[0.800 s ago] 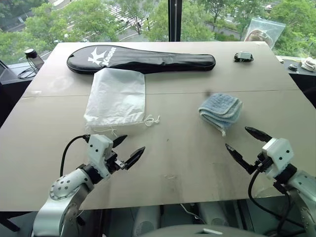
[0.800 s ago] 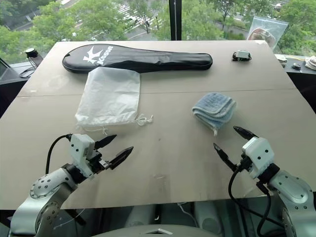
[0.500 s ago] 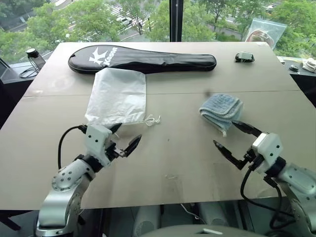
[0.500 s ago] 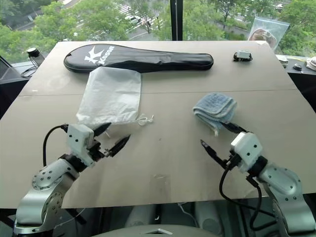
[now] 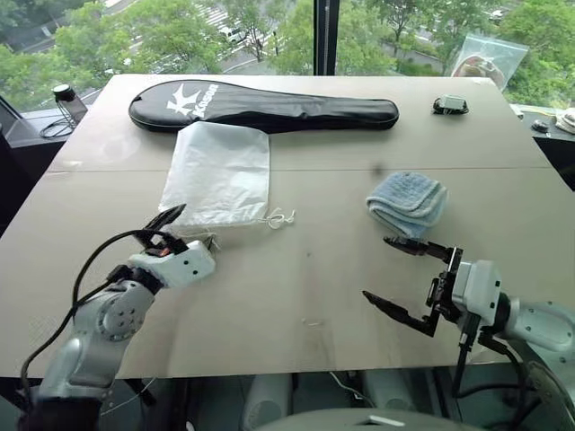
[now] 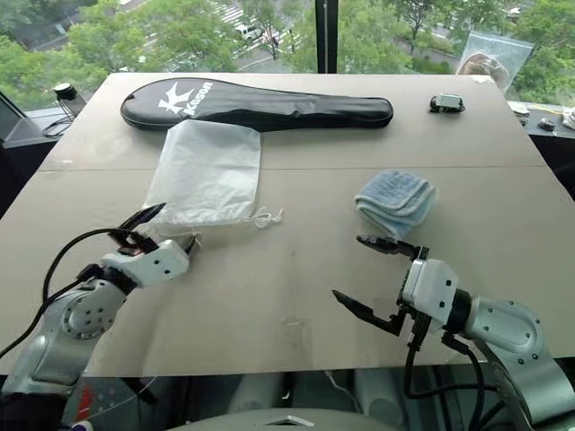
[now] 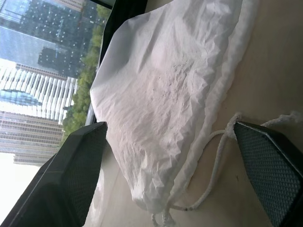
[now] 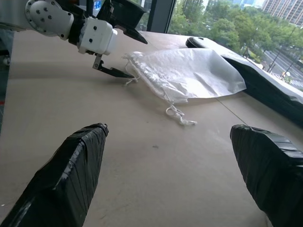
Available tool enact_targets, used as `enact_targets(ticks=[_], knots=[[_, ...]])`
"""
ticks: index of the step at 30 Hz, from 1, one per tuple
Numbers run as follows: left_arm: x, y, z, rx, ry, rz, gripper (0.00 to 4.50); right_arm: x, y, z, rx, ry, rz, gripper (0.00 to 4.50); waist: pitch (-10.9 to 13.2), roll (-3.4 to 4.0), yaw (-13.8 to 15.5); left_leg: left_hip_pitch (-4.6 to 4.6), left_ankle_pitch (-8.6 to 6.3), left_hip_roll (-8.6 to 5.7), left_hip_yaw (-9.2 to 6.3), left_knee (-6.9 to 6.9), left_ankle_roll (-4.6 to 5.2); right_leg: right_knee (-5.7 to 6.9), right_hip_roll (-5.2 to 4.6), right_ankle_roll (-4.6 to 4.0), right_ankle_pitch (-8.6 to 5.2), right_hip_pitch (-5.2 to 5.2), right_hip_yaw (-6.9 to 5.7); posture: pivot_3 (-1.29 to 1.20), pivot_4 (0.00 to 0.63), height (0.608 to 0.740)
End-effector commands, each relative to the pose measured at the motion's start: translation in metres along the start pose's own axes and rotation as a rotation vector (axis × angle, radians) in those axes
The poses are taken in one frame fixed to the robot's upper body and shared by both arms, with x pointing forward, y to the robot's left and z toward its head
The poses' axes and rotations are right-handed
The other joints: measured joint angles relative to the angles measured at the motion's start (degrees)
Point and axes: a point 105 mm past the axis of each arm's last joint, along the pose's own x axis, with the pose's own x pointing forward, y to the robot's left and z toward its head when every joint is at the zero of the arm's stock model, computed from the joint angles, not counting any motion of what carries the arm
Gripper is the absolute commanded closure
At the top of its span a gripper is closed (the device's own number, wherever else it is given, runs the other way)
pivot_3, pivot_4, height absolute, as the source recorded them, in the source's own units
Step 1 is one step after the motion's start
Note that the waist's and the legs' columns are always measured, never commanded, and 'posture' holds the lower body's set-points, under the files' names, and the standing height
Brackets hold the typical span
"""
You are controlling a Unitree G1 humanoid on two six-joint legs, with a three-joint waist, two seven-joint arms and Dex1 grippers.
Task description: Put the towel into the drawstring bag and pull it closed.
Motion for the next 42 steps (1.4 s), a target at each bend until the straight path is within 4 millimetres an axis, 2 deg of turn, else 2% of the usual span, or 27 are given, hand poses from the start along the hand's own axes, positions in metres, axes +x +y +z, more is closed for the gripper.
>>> enact_targets(ticks=[1, 5, 7, 11, 13, 15, 16, 19, 23, 25, 27, 29, 34, 37, 40, 42], knots=[[0.007, 0.007, -0.003, 0.041, -0.013, 0.034, 0.07, 0.002, -0.002, 0.007, -0.03, -0.024, -0.017, 0.04, 0.0, 0.0, 0.0, 0.0, 0.0, 0.0, 0.01, 0.0, 0.0, 0.0, -0.01, 0.0, 0.0, 0.0, 0.0, 0.0, 0.15, 0.74], [0.021, 0.006, -0.006, 0.072, -0.013, 0.034, 0.07, 0.004, -0.006, 0.004, -0.038, -0.011, -0.064, 0.04, 0.0, 0.0, -0.1, -0.02, 0.0, -0.01, 0.02, -0.02, 0.0, 0.0, -0.03, -0.19, 0.13, -0.01, 0.0, 0.0, 0.15, 0.74], [0.03, 0.007, -0.005, 0.071, -0.022, 0.031, 0.58, 0.005, -0.013, 0.001, -0.024, -0.003, -0.117, 0.0, 0.0, 0.0, -0.1, -0.03, 0.0, -0.01, 0.0, -0.02, 0.0, 0.0, -0.03, -0.19, 0.13, -0.01, -0.02, 0.0, 0.15, 0.74], [0.044, 0.018, 0.001, -0.009, -0.046, 0.028, 2.09, 0.003, -0.026, -0.004, 0.018, 0.024, -0.22, 0.0, 0.0, -0.01, 0.0, -0.03, 0.0, -0.02, -0.02, 0.03, 0.0, 0.04, -0.02, -0.18, 0.14, 0.0, -0.05, 0.0, 0.15, 0.74], [0.047, 0.022, 0.004, -0.172, -0.049, 0.001, 3.1, 0.001, -0.033, -0.008, 0.036, 0.058, -0.274, 0.0, 0.0, 0.0, 0.0, -0.05, 0.0, -0.02, -0.02, 0.04, 0.0, 0.05, -0.03, -0.19, 0.14, 0.0, -0.05, 0.0, 0.15, 0.74], [0.049, 0.024, 0.008, -0.424, -0.056, -0.083, 4.08, -0.003, -0.04, -0.013, 0.076, 0.091, -0.308, 0.0, 0.0, 0.0, -0.1, -0.06, 0.0, -0.02, 0.0, 0.04, 0.0, 0.05, -0.04, -0.2, 0.15, 0.0, -0.04, 0.0, 0.15, 0.74], [0.049, 0.024, 0.011, -0.518, -0.07, -0.133, 4.41, -0.004, -0.043, -0.013, 0.091, 0.093, -0.317, 0.0, 0.0, 0.0, -0.2, -0.07, 0.0, -0.02, 0.0, 0.04, 0.0, 0.06, -0.05, -0.2, 0.15, -0.01, -0.04, 0.0, 0.15, 0.74], [0.047, 0.033, 0.026, -0.832, -0.119, -0.285, 4.41, -0.01, -0.06, -0.017, 0.106, 0.128, -0.37, 0.0, 0.0, 0.0, -0.3, -0.09, 0.0, -0.01, -0.04, 0.05, 0.0, 0.09, 0.0, -0.2, 0.14, -0.02, -0.06, 0.0, 0.15, 0.74], [0.045, 0.04, 0.043, -1.029, -0.135, -0.428, 4.41, -0.019, -0.093, -0.022, 0.076, 0.17, -0.523, 0.0, 0.0, 0.01, -0.4, -0.07, 0.0, -0.02, -0.07, 0.08, 0.0, 0.11, 0.04, -0.19, 0.13, -0.01, -0.05, 0.0, 0.15, 0.74], [0.046, 0.045, 0.052, -1.061, -0.146, -0.451, 4.41, -0.022, -0.109, -0.025, 0.078, 0.203, -0.592, 0.0, 0.0, 0.01, -0.4, -0.07, 0.0, -0.05, -0.04, 0.09, 0.0, 0.11, 0.03, -0.19, 0.14, -0.01, -0.01, 0.0, 0.15, 0.74], [0.049, 0.049, 0.061, -1.059, -0.151, -0.45, 4.41, -0.023, -0.119, -0.029, 0.19, 0.204, -0.593, 0.0, 0.0, 0.01, -0.4, -0.09, 0.0, -0.05, -0.04, 0.09, 0.0, 0.1, 0.03, -0.19, 0.14, -0.02, 0.01, 0.0, 0.15, 0.74], [0.051, 0.051, 0.071, -1.053, -0.158, -0.45, 4.41, -0.023, -0.138, -0.034, 0.254, 0.222, -0.615, 0.0, 0.0, 0.01, -0.4, -0.1, 0.0, -0.05, -0.07, 0.09, 0.0, 0.11, 0.04, -0.2, 0.14, -0.02, 0.0, 0.0, 0.15, 0.74], [0.06, 0.053, 0.087, -1.064, -0.168, -0.422, 4.41, -0.006, -0.177, -0.061, 0.316, 0.351, -0.629, 0.0, 0.0, 0.05, -0.5, -0.09, 0.01, -0.07, -0.03, 0.08, 0.0, 0.11, 0.04, -0.21, 0.15, -0.03, 0.06, 0.0, 0.15, 0.74], [0.067, 0.057, 0.088, -1.056, -0.154, -0.378, 4.41, 0.01, -0.181, -0.086, 0.386, 0.464, -0.523, 0.0, 0.0, 0.05, -0.6, -0.1, 0.01, -0.07, -0.04, 0.07, 0.0, 0.11, 0.05, -0.21, 0.15, -0.04, 0.05, 0.0, 0.15, 0.74], [0.073, 0.061, 0.086, -1.059, -0.108, -0.327, 4.41, 0.014, -0.181, -0.111, 0.421, 0.583, -0.426, 0.0, 0.0, 0.05, -0.5, -0.13, 0.01, -0.07, -0.03, 0.05, 0.0, 0.1, 0.05, -0.22, 0.16, -0.07, 0.05, 0.0, 0.15, 0.74], [0.076, 0.064, 0.087, -1.068, -0.089, -0.297, 4.41, 0.012, -0.176, -0.125, 0.37, 0.682, -0.343, 0.0, 0.1, 0.08, -0.4, -0.24, 0.0, -0.1, -0.01, 0.04, 0.01, 0.05, 0.01, -0.22, 0.16, -0.14, 0.05, 0.0, 0.15, 0.74]])
